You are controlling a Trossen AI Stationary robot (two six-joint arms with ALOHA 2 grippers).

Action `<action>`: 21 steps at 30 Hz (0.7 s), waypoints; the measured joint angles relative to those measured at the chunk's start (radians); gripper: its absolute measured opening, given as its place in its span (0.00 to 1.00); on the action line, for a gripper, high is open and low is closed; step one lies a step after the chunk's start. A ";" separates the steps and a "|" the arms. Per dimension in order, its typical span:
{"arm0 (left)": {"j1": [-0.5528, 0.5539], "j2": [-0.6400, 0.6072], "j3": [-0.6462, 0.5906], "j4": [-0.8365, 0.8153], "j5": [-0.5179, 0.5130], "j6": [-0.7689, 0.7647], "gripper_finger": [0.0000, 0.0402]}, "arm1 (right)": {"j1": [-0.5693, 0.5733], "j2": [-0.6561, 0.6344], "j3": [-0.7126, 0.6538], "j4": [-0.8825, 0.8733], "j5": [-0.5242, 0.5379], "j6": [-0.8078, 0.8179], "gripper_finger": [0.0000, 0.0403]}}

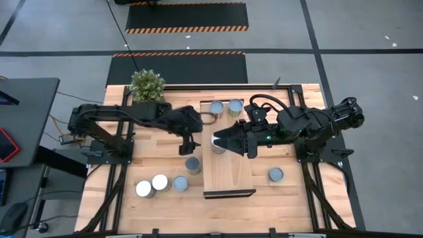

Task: Pick and place cans onto a shelf
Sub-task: Put the canned peaches on the shelf, then put the canned oranges on the shelf

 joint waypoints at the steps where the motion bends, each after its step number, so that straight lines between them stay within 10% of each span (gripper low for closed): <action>1: -0.002 0.017 -0.001 -0.007 -0.037 0.001 0.99 | 0.000 0.000 0.000 0.000 0.000 0.000 0.90; 21: -0.028 0.142 0.001 0.228 -0.159 0.007 0.99 | -0.011 -0.038 0.000 -0.077 -0.097 -0.112 0.90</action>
